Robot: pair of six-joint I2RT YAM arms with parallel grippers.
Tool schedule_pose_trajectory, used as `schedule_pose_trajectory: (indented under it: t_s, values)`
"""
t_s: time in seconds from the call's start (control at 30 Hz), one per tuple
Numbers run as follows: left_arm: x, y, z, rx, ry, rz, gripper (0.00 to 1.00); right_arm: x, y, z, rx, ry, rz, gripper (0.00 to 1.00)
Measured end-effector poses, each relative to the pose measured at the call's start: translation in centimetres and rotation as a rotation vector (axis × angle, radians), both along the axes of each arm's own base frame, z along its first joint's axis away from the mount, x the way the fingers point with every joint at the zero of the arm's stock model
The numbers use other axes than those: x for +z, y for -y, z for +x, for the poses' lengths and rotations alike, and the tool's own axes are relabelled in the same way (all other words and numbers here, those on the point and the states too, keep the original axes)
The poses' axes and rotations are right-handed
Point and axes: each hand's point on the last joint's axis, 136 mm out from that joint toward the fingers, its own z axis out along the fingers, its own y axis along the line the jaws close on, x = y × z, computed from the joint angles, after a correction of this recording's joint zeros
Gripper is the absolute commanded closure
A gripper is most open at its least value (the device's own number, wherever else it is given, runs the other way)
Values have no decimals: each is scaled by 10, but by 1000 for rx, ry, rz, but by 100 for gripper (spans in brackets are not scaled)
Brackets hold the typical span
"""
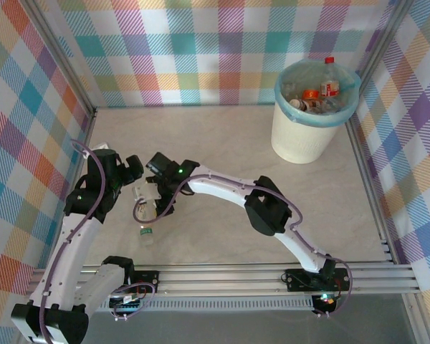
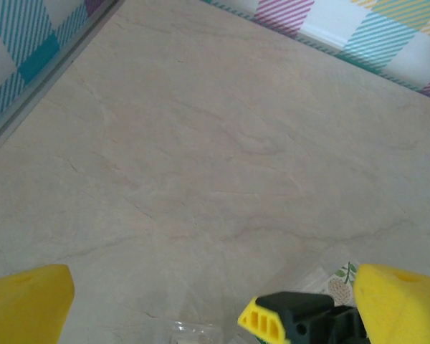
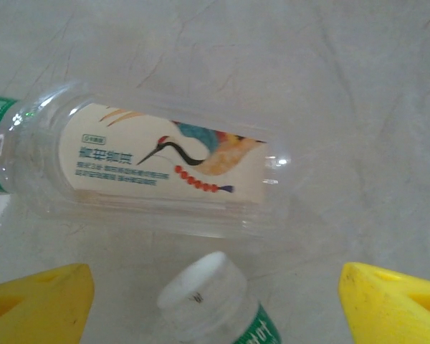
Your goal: Put the plastic bottles in the bin
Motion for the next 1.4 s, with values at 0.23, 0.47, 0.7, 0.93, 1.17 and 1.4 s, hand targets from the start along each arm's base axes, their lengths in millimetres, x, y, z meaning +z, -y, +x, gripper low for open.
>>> schedule_pose_trajectory:
  t_s: [0.23, 0.47, 0.7, 0.93, 1.17, 1.4]
  values:
    - [2, 0, -1, -1, 17, -3, 0, -20, 7, 6, 8, 90, -75, 17]
    - [4, 0, -2, -2, 25, -5, 0, -48, 13, 15, 26, 154, -146, 22]
    - [5, 2, -3, -10, 32, -10, 0, -56, 11, 12, 69, 180, -157, 37]
    - [6, 3, -3, -20, 34, -13, 0, -58, 13, 13, 68, 185, -169, 48]
    - [11, 5, 1, -29, 60, -18, 0, -49, 15, 12, 57, 188, -158, 60]
    - [25, 8, 7, -43, 83, -21, 0, 21, 20, 17, -1, 214, -60, 63]
